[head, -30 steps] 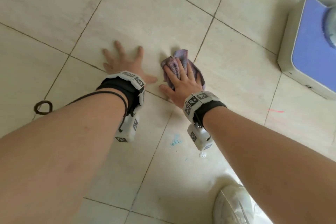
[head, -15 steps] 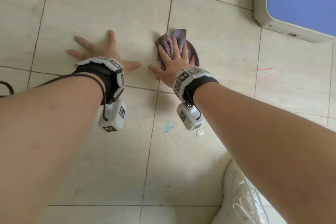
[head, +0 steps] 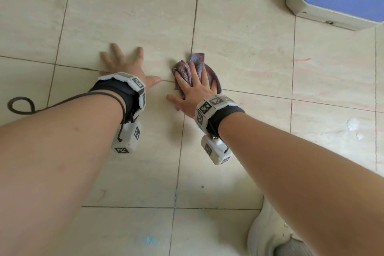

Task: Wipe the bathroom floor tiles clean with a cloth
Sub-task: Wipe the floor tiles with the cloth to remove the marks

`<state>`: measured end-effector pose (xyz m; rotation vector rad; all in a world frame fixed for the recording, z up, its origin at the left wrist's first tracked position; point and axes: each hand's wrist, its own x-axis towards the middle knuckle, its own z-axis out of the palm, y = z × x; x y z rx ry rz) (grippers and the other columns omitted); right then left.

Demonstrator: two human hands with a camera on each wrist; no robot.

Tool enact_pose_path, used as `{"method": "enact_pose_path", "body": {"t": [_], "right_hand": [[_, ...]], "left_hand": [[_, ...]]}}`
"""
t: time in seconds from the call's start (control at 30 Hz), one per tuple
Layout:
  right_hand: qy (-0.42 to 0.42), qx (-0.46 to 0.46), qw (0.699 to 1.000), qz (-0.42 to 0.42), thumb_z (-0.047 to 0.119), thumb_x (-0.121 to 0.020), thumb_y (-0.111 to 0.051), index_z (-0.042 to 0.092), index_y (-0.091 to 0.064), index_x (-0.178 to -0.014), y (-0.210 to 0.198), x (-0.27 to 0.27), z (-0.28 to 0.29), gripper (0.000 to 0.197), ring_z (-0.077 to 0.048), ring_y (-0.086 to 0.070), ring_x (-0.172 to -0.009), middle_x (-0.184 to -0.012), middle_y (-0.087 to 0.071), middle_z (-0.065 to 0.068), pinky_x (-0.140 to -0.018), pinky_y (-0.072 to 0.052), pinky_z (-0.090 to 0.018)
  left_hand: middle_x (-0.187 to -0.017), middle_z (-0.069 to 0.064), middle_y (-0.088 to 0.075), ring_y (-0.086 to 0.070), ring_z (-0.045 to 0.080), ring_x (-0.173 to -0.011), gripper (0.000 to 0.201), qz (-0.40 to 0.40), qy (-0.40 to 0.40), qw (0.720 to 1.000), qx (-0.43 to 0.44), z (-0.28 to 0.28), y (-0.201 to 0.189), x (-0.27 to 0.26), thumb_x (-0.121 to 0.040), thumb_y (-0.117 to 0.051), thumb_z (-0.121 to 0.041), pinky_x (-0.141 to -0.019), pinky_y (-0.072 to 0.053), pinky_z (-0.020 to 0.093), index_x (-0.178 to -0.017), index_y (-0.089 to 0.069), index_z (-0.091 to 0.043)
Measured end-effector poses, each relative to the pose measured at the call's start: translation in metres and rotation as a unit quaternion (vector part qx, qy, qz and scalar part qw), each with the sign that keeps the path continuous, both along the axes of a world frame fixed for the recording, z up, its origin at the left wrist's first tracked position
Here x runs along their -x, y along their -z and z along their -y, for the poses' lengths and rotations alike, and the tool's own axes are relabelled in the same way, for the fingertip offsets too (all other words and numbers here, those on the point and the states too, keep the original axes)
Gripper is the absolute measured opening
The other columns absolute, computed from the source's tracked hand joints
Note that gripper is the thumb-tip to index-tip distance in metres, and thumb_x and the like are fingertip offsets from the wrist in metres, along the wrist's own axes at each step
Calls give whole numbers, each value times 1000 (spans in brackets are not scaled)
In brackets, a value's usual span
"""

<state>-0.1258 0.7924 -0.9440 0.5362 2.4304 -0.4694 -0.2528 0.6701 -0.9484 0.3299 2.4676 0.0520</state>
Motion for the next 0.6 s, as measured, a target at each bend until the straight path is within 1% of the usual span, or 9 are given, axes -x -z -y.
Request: {"method": "enact_pose_path", "body": {"t": [0.1, 0.2, 0.27, 0.33, 0.4, 0.47, 0.53, 0.6], "right_hand": [[-27, 17, 999, 13, 70, -93, -27, 44, 0, -153, -3, -28, 22, 71, -26, 22, -147, -159, 26, 7, -117, 3, -55], [-66, 8, 997, 32, 71, -93, -22, 45, 3, -152, -5, -77, 38, 69, -26, 22, -147, -158, 28, 8, -118, 0, -54], [-78, -10, 996, 41, 70, -93, -19, 46, 8, -151, -4, -109, 33, 68, -25, 22, -147, -158, 28, 8, -118, -1, -54], [-61, -29, 997, 43, 69, -94, -18, 47, 10, -150, -1, -127, 10, 66, -24, 22, -147, -158, 27, 9, -119, -2, -55], [-8, -45, 998, 41, 69, -94, -19, 48, 8, -150, 2, -130, -19, 66, -24, 22, -147, -159, 26, 9, -119, -2, -56], [40, -47, 998, 32, 69, -94, -22, 48, 6, -150, 6, -120, -42, 66, -25, 23, -147, -159, 25, 9, -118, 0, -58], [65, -44, 997, 20, 70, -92, -25, 46, 5, -151, 11, -103, -46, 70, -27, 23, -146, -159, 25, 8, -116, 3, -59], [75, -37, 996, 11, 72, -91, -26, 44, 6, -152, 13, -88, -34, 74, -30, 24, -146, -159, 27, 7, -115, 5, -58]], "left_hand": [[-161, 12, 20, 15, 43, -146, 93, -8, 12, 1000, -2, 5, 1, -15, -83, -60, -66, -114, -12, 62, -154, -7, -39], [-161, 15, 18, 14, 45, -146, 89, -22, 18, 1000, -7, 5, 0, -23, -85, -59, -65, -115, -10, 61, -154, -10, -38], [-160, 18, 18, 14, 46, -146, 89, -26, 33, 999, -13, -4, -2, -28, -84, -61, -65, -115, -7, 61, -153, -12, -37], [-160, 20, 18, 14, 45, -146, 91, -24, 66, 997, -19, -18, -2, -36, -82, -62, -66, -116, -6, 60, -152, -13, -36], [-159, 20, 18, 14, 47, -145, 90, -23, 80, 996, -28, -32, -1, -46, -81, -64, -65, -115, -8, 61, -151, -14, -36], [-159, 19, 18, 14, 49, -144, 90, -21, 70, 997, -32, -42, 0, -50, -80, -65, -65, -112, -11, 65, -149, -15, -36], [-159, 19, 19, 14, 51, -143, 93, -16, 69, 997, -19, -47, 0, -47, -78, -66, -67, -109, -14, 69, -149, -14, -38], [-159, 18, 20, 13, 53, -143, 99, -7, 74, 997, -1, -51, -1, -41, -75, -66, -71, -107, -16, 72, -150, -10, -40]]}}
